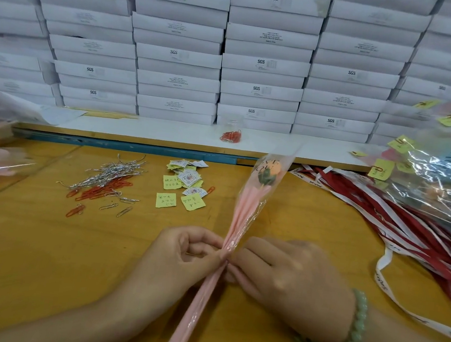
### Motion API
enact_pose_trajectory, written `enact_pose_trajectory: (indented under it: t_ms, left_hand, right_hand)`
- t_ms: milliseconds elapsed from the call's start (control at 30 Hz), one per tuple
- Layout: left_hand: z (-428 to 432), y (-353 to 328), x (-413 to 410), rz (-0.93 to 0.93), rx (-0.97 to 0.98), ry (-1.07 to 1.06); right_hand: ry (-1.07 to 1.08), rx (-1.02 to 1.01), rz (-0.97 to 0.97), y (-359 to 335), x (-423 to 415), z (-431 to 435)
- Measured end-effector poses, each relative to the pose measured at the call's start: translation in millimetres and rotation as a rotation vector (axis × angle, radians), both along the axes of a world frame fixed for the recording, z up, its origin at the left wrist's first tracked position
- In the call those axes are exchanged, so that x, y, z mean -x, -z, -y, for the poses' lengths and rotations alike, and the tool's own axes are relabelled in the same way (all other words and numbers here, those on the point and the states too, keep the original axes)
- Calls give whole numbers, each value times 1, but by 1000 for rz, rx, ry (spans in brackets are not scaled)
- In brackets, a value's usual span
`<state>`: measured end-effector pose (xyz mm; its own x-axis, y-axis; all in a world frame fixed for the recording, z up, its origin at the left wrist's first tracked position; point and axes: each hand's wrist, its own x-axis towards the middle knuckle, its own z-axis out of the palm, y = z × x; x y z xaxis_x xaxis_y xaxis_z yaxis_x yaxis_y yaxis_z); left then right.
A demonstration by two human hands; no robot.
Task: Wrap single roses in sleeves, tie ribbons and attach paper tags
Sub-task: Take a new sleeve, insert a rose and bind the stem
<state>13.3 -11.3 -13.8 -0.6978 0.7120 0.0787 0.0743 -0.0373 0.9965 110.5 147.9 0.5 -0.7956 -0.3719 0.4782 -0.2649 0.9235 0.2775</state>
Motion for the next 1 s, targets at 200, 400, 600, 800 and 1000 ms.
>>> enact_pose_trajectory:
  t_ms: [200, 400, 600, 800, 1000]
  left_hand:
    - [-2, 4, 0, -45, -21, 22]
    - [-2, 2, -2, -128, -30, 11]
    - [-2, 4, -3, -175, -50, -9]
    - [-2, 3, -3, -175, -56, -19]
    - [-1, 2, -5, -196, -8, -17]
  right_hand:
    - [101, 760, 316, -2, 2, 5]
    - [112, 1591, 688, -6, 6, 10]
    - [48, 2257, 1064, -8, 8, 8]
    - [75, 2004, 957, -6, 11, 4]
    - [49, 1973, 671, -4, 17, -5]
